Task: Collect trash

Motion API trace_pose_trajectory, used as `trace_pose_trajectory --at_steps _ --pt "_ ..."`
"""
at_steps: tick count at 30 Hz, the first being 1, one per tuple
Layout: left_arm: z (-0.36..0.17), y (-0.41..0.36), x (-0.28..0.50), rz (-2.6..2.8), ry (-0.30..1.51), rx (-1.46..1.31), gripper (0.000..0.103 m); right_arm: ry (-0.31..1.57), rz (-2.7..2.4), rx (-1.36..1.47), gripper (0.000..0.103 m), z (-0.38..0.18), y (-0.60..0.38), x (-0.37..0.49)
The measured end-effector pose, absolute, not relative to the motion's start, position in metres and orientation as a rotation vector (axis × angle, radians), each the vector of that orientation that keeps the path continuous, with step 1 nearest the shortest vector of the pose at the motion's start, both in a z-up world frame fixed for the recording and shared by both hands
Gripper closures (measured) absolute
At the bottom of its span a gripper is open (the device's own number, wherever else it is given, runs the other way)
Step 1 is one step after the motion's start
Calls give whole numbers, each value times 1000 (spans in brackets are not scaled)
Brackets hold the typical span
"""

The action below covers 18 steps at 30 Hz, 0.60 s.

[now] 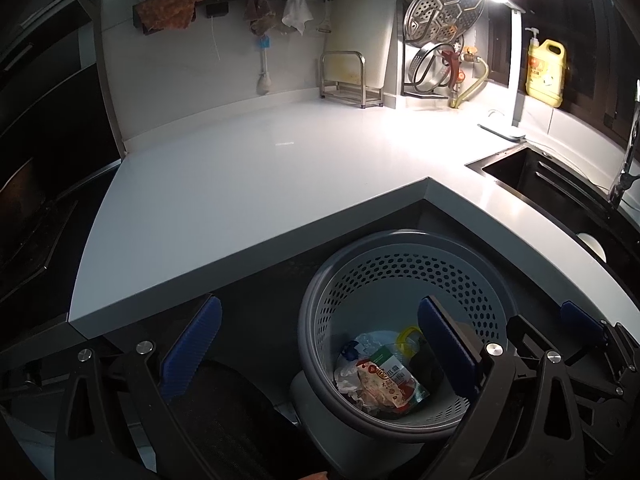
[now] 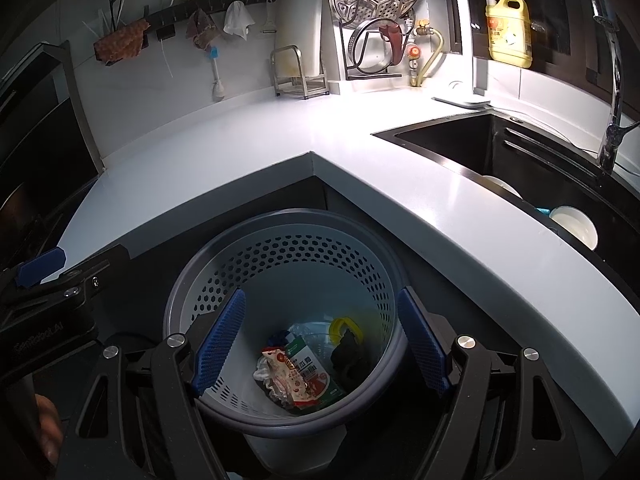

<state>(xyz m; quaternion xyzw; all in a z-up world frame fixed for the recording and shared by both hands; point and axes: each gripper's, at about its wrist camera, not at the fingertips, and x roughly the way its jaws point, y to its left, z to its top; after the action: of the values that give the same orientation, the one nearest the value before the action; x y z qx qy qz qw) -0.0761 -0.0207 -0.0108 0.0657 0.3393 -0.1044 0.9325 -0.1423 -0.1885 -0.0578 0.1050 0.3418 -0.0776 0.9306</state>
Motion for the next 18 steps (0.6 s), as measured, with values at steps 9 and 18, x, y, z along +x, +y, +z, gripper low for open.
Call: trace_pose_trajectory --at_steps 9,18 --pt "-12 -22 -76 -210 700 137 6 699 -158 215 28 -57 -188 -143" --pt "-13 -19 -74 -203 708 124 6 699 -158 215 28 -57 -187 -143"
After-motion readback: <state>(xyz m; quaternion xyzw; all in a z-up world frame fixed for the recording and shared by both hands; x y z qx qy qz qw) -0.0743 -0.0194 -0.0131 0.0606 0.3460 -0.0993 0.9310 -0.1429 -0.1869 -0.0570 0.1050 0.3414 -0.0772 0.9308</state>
